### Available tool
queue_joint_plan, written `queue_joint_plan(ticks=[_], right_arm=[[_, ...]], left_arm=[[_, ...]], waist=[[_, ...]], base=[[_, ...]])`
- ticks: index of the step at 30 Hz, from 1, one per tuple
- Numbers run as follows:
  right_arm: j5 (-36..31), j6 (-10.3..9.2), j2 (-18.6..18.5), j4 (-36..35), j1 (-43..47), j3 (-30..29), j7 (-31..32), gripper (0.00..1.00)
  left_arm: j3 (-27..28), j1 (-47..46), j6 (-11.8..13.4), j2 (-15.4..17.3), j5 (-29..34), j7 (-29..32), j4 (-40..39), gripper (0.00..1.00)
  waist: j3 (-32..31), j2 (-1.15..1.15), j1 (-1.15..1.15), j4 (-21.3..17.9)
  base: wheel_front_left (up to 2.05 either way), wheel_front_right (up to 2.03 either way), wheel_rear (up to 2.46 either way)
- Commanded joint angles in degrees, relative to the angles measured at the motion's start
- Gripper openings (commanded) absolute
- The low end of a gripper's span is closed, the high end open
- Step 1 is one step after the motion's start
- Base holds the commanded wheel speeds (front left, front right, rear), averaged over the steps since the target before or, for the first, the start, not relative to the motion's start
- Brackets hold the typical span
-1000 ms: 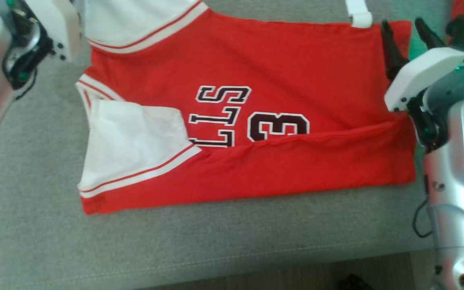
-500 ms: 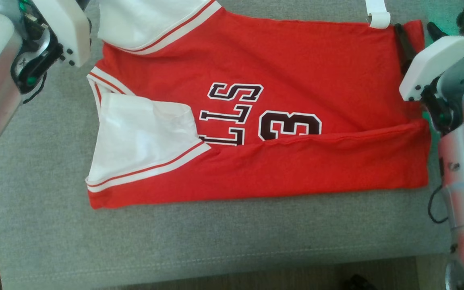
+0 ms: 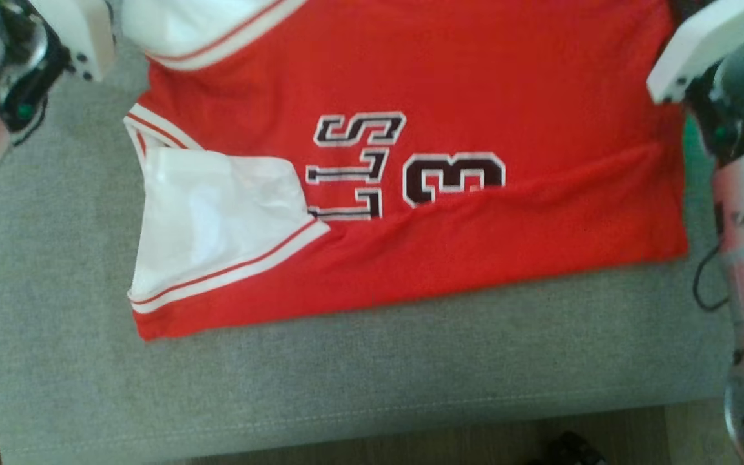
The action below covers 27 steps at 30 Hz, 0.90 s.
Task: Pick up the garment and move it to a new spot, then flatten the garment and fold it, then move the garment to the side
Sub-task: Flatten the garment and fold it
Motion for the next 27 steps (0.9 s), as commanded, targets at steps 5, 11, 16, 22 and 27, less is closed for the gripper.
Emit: queue_joint_plan(ticks=[5, 11, 16, 22, 27], right_arm=[[0.4, 0.37, -0.9, -0.8, -6.2, 1.9, -2.6, 0.0], [-0.4, 0.37, -1.8, 2.8, -13.1, 1.9, -6.2, 0.0], [-2.5, 0.37, -1.7, 7.0, -18.5, 1.1, -10.8, 0.0], [-3.3, 0.37, -0.8, 12.0, -20.3, 2.2, -14.5, 0.0], [-1.4, 0.37, -1.5, 14.6, -18.6, 3.6, -16.9, 0.0]], left_arm=[[3.9, -6.1, 1.4, 1.3, 0.3, -3.2, 2.5, 0.0], [5.4, -9.2, 2.6, -0.1, 1.1, -5.8, 5.9, 0.0], [7.3, -11.7, 4.0, -1.8, 2.4, -7.1, 8.2, 0.0], [10.9, -10.9, 4.5, -3.0, 5.5, -7.3, 6.3, 0.0], [13.5, -6.6, 4.0, -1.9, 9.3, -7.3, 3.2, 0.0]], waist=[[1.4, 0.0, 0.0, 0.0], [3.4, 0.0, 0.0, 0.6], [4.7, 0.0, 0.0, 1.3], [4.4, 0.0, 0.0, 2.0], [2.4, 0.0, 0.0, 2.4]], base=[[0.0, 0.0, 0.0], [0.0, 0.0, 0.0], [0.0, 0.0, 0.0], [0.0, 0.0, 0.0], [0.0, 0.0, 0.0]])
